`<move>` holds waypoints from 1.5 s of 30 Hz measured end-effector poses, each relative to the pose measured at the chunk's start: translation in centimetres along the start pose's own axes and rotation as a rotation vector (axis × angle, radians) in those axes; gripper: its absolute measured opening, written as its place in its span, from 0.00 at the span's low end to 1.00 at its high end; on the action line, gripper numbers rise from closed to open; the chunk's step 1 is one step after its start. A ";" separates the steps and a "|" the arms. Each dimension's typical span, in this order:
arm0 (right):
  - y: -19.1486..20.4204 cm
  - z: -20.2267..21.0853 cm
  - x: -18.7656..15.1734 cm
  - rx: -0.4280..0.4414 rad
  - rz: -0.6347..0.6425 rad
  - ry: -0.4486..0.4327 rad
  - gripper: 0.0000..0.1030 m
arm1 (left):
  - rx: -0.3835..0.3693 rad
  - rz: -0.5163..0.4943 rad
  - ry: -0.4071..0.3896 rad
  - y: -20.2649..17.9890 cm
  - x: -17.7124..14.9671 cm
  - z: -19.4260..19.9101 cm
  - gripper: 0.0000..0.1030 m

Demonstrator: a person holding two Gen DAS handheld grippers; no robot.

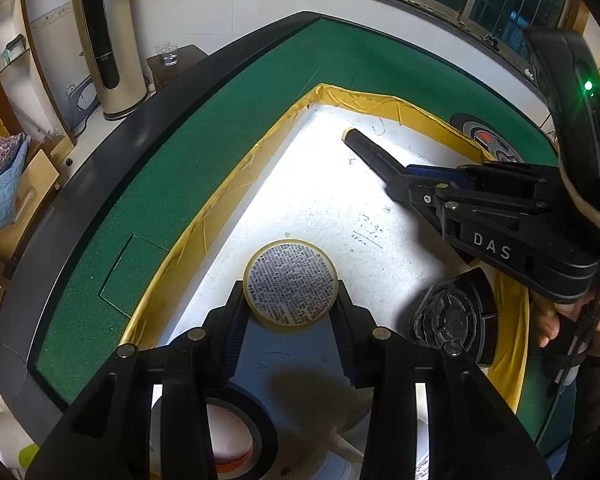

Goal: Organize rigid objects
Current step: 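Lower the jar into the tray with the left gripper while the right gripper lowers the marker beside it, then open both grippers to release the jar and the marker in the tray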

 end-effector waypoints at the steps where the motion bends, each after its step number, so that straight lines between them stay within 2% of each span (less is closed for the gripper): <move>1: -0.3 -0.1 -0.2 -0.003 -0.005 0.001 0.13 | 0.001 0.002 0.000 0.0 0.1 0.0 0.37; 18: -0.9 0.1 -0.2 -0.001 -0.040 -0.012 0.14 | 0.014 0.015 -0.013 0.2 -0.1 0.0 0.37; 20: -1.0 0.2 -0.2 -0.003 -0.058 -0.010 0.23 | 0.017 0.014 -0.014 0.1 -0.2 0.0 0.39; 21: -1.1 0.3 -0.2 -0.001 -0.067 -0.016 0.32 | 0.015 0.014 -0.014 0.1 -0.3 0.1 0.46; 22: -1.1 0.5 -0.2 0.002 -0.073 -0.025 0.38 | 0.014 0.016 -0.017 0.1 -0.4 0.1 0.51; 23: -1.1 0.8 -0.1 0.004 -0.077 -0.035 0.38 | 0.015 0.019 -0.025 0.2 -0.4 0.3 0.59; 24: -1.0 1.0 -0.2 0.005 -0.078 -0.041 0.38 | 0.019 0.021 -0.038 0.2 -0.5 0.5 0.61; 28: -0.7 2.1 -0.5 0.014 -0.077 -0.064 0.39 | 0.022 0.028 -0.052 0.3 -0.6 1.0 0.61; 33: -0.2 4.3 -1.9 0.032 -0.076 -0.116 0.47 | 0.031 0.026 -0.070 0.3 -1.1 1.6 0.61; 38: 0.4 6.6 -3.6 0.063 -0.083 -0.175 0.60 | 0.029 0.018 -0.088 -0.2 -1.7 2.2 0.61; 45: 1.2 8.0 -5.3 0.094 -0.108 -0.226 0.67 | 0.032 0.006 -0.105 -0.8 -2.4 3.1 0.61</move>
Point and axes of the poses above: each gripper's, at about its wrist camera, not at the fingertips, and z roughly against the way its jaws point, y to its left, x to its top, the point moved 5 cm from there along -z, roughly the way its jaws point, and after that the axes turned 9 degrees about y, right-handed, at the moved point
